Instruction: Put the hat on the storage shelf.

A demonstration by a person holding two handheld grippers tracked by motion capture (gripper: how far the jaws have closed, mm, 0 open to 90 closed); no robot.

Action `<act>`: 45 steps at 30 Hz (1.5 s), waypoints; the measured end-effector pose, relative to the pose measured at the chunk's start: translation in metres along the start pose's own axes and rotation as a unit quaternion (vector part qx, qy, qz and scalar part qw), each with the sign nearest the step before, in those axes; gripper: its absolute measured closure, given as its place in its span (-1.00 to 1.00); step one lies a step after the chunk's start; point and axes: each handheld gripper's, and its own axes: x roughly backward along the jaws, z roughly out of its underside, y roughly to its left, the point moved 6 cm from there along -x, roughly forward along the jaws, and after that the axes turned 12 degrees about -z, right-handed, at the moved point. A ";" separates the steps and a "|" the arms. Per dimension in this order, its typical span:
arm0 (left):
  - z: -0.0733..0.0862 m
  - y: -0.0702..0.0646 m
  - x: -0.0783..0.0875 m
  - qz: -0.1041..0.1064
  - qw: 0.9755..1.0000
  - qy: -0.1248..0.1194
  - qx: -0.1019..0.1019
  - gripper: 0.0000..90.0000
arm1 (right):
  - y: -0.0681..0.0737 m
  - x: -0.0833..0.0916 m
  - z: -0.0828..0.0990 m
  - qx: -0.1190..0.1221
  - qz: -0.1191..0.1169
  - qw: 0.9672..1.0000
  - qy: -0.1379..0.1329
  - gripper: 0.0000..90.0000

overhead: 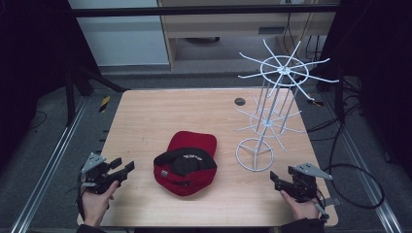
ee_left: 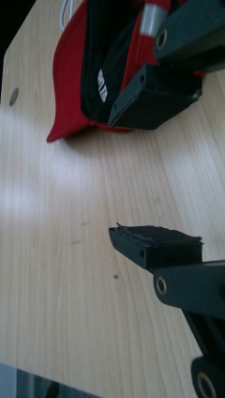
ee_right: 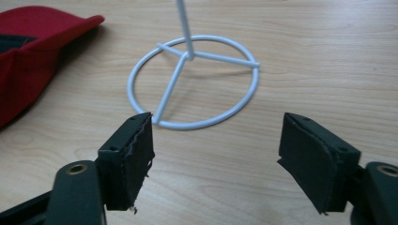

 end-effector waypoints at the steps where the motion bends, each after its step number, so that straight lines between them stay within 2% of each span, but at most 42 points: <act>1: -0.001 -0.004 0.002 0.005 1.000 -0.002 -0.004 -0.07 | 0.003 0.000 0.001 0.002 -0.003 1.000 0.001 -0.36; 2: -0.001 -0.004 0.002 0.005 1.000 -0.002 -0.004 -0.07 | 0.003 0.000 0.001 0.002 -0.003 1.000 0.001 -0.36; 3: -0.003 -0.008 0.003 0.010 1.000 -0.004 -0.009 -0.06 | 0.009 -0.001 0.001 0.015 -0.008 1.000 0.005 -0.31; 4: -0.006 -0.016 0.007 0.017 1.000 -0.007 -0.021 -0.04 | 0.012 -0.002 0.001 0.017 -0.013 1.000 0.007 -0.27; 7: -0.009 -0.026 0.011 0.025 0.999 -0.009 -0.036 0.03 | 0.022 -0.004 0.000 0.023 -0.031 0.999 0.012 -0.20; 8: -0.009 -0.026 0.011 0.025 0.999 -0.009 -0.036 0.04 | 0.025 -0.005 0.000 0.029 -0.034 0.999 0.014 -0.18; 9: -0.013 -0.034 0.013 0.035 0.998 -0.012 -0.046 0.05 | 0.029 -0.007 0.000 0.031 -0.042 0.999 0.016 -0.16; 11: -0.016 -0.040 0.016 0.039 0.998 -0.014 -0.056 0.06 | 0.035 -0.010 -0.001 0.039 -0.048 0.998 0.021 -0.15; 12: -0.016 -0.040 0.016 0.039 0.998 -0.014 -0.056 0.07 | 0.035 -0.010 -0.001 0.039 -0.048 0.998 0.021 -0.15; 13: -0.019 -0.044 0.018 0.043 0.997 -0.016 -0.059 0.08 | 0.042 -0.013 -0.002 0.046 -0.056 0.997 0.024 -0.13; 15: -0.023 -0.052 0.019 0.051 0.996 -0.016 -0.066 0.08 | 0.045 -0.015 -0.002 0.048 -0.060 0.997 0.026 -0.13; 16: -0.028 -0.061 0.019 0.059 0.995 -0.016 -0.075 0.08 | 0.050 -0.018 -0.003 0.053 -0.066 0.996 0.029 -0.13; 17: -0.028 -0.061 0.019 0.059 0.995 -0.016 -0.075 0.08 | 0.050 -0.018 -0.003 0.053 -0.066 0.996 0.029 -0.13; 18: -0.032 -0.071 0.020 0.067 0.994 -0.016 -0.085 0.08 | 0.053 -0.021 -0.004 0.059 -0.066 0.996 0.030 -0.13; 19: -0.032 -0.071 0.020 0.067 0.994 -0.016 -0.085 0.08 | 0.054 -0.021 -0.004 0.061 -0.067 0.995 0.032 -0.13; 21: -0.036 -0.081 0.020 0.073 0.992 -0.016 -0.098 0.08 | 0.055 -0.022 -0.004 0.063 -0.067 0.995 0.031 -0.13; 22: -0.041 -0.091 0.020 0.082 0.991 -0.016 -0.106 0.06 | 0.057 -0.023 -0.006 0.062 -0.069 0.995 0.029 -0.12; 23: -0.041 -0.091 0.020 0.082 0.991 -0.016 -0.106 0.05 | 0.057 -0.023 -0.006 0.063 -0.071 0.995 0.028 -0.12; 24: -0.046 -0.101 0.020 0.088 0.989 -0.017 -0.114 0.05 | 0.058 -0.024 -0.006 0.065 -0.072 0.995 0.029 -0.10; 26: -0.048 -0.106 0.020 0.093 0.989 -0.016 -0.118 0.02 | 0.058 -0.024 -0.006 0.066 -0.072 0.995 0.031 -0.08; 28: -0.051 -0.117 0.018 0.101 0.987 -0.014 -0.125 -0.01 | 0.058 -0.025 -0.005 0.068 -0.071 0.995 0.034 -0.06; 29: -0.051 -0.128 0.016 0.109 0.984 -0.007 -0.137 -0.07 | 0.058 -0.025 -0.005 0.070 -0.072 0.994 0.034 -0.04; 30: -0.051 -0.128 0.016 0.109 0.984 -0.007 -0.137 -0.10 | 0.058 -0.025 -0.005 0.070 -0.072 0.994 0.034 -0.04; 34: -0.047 -0.150 0.009 0.126 0.980 0.009 -0.151 -0.16 | 0.058 -0.025 -0.004 0.069 -0.074 0.994 0.034 0.00; 37: -0.043 -0.160 0.006 0.132 0.978 0.018 -0.163 -0.18 | 0.057 -0.025 -0.003 0.070 -0.076 0.994 0.037 0.02; 38: -0.043 -0.160 0.006 0.132 0.978 0.018 -0.163 -0.18 | 0.057 -0.025 -0.003 0.070 -0.076 0.994 0.037 0.02; 41: -0.037 -0.173 0.002 0.142 0.973 0.031 -0.178 -0.22 | 0.057 -0.026 -0.002 0.071 -0.077 0.994 0.039 0.03; 42: -0.037 -0.173 0.002 0.142 0.973 0.031 -0.178 -0.24 | 0.057 -0.026 -0.002 0.071 -0.077 0.994 0.039 0.03; 43: -0.031 -0.179 -0.001 0.145 0.971 0.041 -0.187 -0.24 | 0.057 -0.026 -0.002 0.071 -0.078 0.994 0.040 0.03; 44: -0.031 -0.179 -0.001 0.145 0.971 0.041 -0.187 -0.25 | 0.057 -0.026 -0.002 0.071 -0.078 0.994 0.040 0.03; 45: -0.028 -0.181 -0.003 0.146 0.970 0.046 -0.190 -0.25 | 0.057 -0.027 -0.002 0.073 -0.078 0.993 0.041 0.03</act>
